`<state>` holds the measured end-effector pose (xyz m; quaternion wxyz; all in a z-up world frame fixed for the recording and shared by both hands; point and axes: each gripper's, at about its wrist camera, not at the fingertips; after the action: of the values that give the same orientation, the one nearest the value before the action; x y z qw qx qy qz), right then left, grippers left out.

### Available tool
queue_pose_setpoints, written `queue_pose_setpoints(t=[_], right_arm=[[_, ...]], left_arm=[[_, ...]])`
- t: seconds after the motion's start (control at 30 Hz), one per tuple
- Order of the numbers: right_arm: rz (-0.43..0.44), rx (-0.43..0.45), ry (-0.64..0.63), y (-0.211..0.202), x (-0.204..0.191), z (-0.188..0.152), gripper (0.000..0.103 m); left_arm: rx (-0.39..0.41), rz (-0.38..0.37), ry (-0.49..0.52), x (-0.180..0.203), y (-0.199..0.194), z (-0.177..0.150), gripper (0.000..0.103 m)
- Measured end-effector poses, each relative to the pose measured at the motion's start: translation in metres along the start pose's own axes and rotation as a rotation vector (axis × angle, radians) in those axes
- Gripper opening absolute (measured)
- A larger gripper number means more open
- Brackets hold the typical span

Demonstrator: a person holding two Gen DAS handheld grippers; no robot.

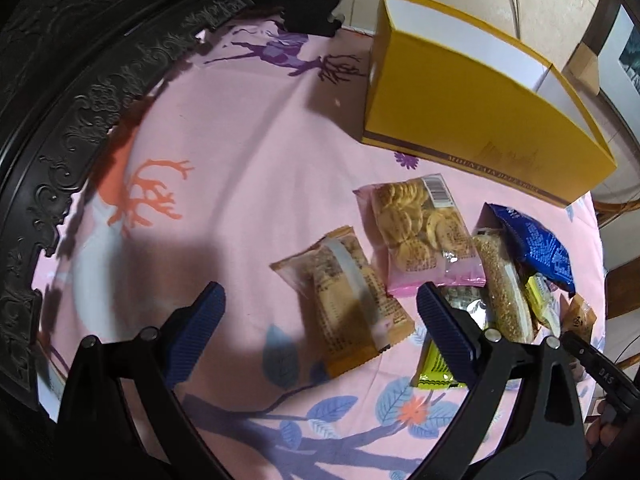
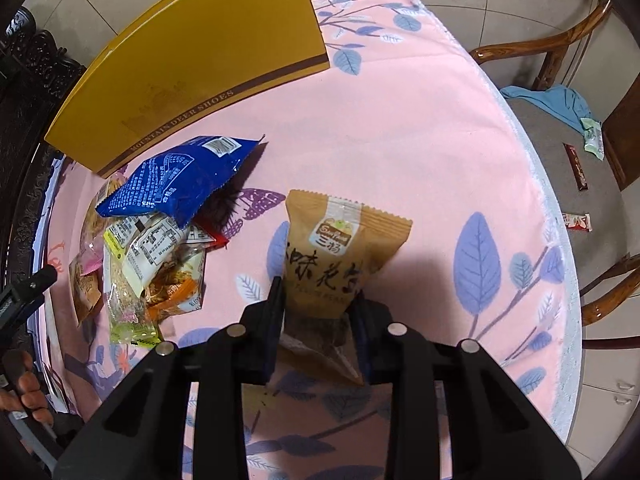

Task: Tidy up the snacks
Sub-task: 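Grasp the brown peanut pack with the right tool while the left tool grasps the clear bread pack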

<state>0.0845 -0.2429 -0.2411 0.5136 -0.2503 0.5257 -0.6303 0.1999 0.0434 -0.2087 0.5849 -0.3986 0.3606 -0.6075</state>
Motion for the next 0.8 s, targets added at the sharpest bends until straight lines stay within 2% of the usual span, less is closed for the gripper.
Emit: queue_pose_setpoints(t=[0.17,0.4,0.5,0.57,0.67,0.8], right_arm=[[0.010,-0.002,0.011,0.001,0.006,0.004,0.032],[0.019,-0.005,0.018,0.001,0.012,0.006,0.032],[0.020,-0.006,0.023,0.001,0.012,0.006,0.032],[0.018,-0.007,0.025,0.001,0.011,0.007,0.033],[0.015,-0.010,0.026,0.002,0.010,0.008,0.033],[0.010,-0.011,0.022,0.003,0.007,0.009,0.033]], left_arm=[[-0.023,0.004,0.024,0.008,0.014,-0.004,0.098],[-0.027,0.034,0.126,0.023,0.033,-0.009,0.097],[-0.031,0.048,0.175,0.028,0.040,-0.013,0.089],[-0.043,0.042,0.176,0.027,0.042,-0.015,0.073],[-0.059,0.015,0.161,0.023,0.044,-0.016,0.062],[-0.056,-0.001,0.170,0.024,0.043,-0.016,0.058]])
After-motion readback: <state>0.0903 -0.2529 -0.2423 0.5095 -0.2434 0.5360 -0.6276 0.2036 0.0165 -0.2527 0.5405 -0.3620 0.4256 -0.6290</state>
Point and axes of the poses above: each gripper's, at about its wrist camera, not at the fingertips, and y roughly the way its jaws point, x to its right, z to its top, and after that the axes turned 2 degrees about -y, right-handed
